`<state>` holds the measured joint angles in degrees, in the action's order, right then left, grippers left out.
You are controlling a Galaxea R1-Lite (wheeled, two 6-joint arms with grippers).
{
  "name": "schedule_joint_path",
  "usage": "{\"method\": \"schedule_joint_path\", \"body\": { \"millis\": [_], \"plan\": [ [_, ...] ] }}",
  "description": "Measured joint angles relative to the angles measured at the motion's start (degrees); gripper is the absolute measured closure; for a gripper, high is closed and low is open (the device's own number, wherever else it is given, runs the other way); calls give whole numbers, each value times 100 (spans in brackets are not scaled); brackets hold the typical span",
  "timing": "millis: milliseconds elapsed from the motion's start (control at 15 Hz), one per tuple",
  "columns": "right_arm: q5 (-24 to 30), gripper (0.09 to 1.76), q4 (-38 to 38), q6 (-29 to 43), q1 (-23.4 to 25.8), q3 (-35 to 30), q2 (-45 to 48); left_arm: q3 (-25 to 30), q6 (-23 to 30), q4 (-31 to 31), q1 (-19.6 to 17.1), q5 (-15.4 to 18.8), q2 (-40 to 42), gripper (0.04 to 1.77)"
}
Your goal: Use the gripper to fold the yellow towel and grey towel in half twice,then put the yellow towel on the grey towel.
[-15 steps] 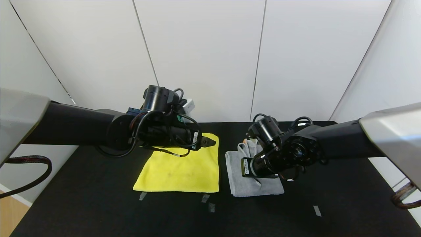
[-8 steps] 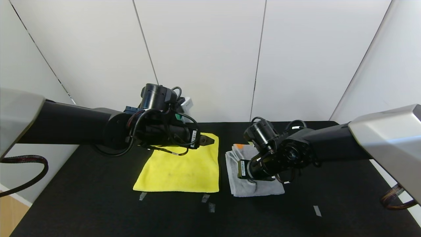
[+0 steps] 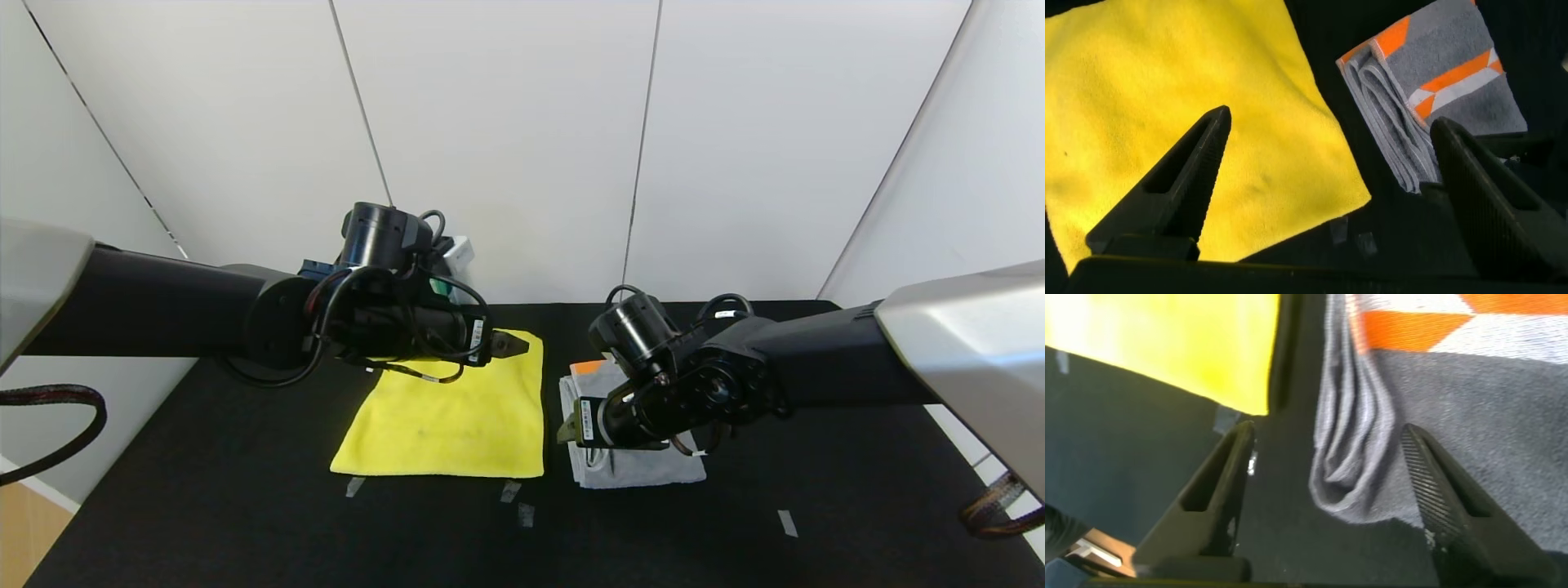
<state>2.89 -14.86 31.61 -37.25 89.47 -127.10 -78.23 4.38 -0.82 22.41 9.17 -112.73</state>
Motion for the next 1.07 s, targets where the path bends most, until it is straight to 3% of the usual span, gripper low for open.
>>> {"method": "schedule_joint_path", "body": {
  "millis": [600,800,1067],
  "plan": [
    [17,26,-90,134,-356,194,235,11,2,50,-116,16,217,9],
    [17,22,-87,123,-485,466,207,-27,-17,207,-356,18,349,9],
    [33,19,-79,112,-601,850,-46,-62,-274,579,-1056,88,528,9]
  ]
}}
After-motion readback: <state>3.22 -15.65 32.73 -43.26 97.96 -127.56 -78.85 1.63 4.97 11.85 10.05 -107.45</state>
